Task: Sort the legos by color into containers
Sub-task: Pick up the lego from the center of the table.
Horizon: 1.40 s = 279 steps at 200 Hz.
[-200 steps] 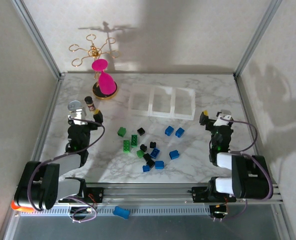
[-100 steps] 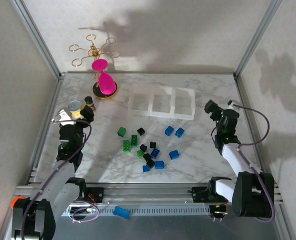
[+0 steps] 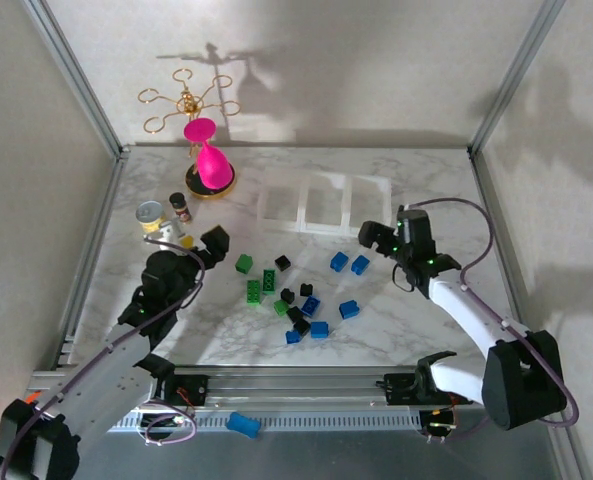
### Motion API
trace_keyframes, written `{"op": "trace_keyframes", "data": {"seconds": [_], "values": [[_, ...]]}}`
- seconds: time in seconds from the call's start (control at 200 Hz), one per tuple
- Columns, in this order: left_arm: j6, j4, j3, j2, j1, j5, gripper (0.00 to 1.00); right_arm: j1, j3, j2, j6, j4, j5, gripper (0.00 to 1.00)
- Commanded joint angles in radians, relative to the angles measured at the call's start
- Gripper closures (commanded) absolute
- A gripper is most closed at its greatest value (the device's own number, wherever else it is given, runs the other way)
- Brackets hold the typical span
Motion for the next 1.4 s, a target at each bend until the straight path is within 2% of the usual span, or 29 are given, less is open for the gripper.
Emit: {"op": "trace_keyframes", "data": {"seconds": [0.0,0.25,0.38,0.556,0.846,1.257,1.392], "values": [[-0.041,-0.024,0.007,-0.001,-0.087,-0.044,0.01,0.102,0.026,0.010,0.078,-0.109,0.038,0.01],[-0.042,0.034,0.012,0.077,-0.282,-0.126,0.01,0.283,0.061,0.131,0.236,-0.105,0.121,0.01],[-0.037,0.078,0.042,0.144,-0.339,-0.153,0.01,0.326,0.104,0.212,0.272,-0.080,0.139,0.02],[-0.018,0.070,0.097,0.221,-0.389,-0.182,0.01,0.380,0.163,0.294,0.315,-0.081,0.193,0.10],[-0.025,0.050,0.114,0.242,-0.405,-0.240,0.01,0.382,0.191,0.368,0.378,-0.096,0.273,0.19],[-0.018,-0.005,0.129,0.227,-0.405,-0.267,0.01,0.380,0.242,0.458,0.409,-0.095,0.348,0.30],[-0.017,-0.013,0.127,0.219,-0.405,-0.277,0.01,0.380,0.259,0.490,0.414,-0.100,0.356,0.30]]}}
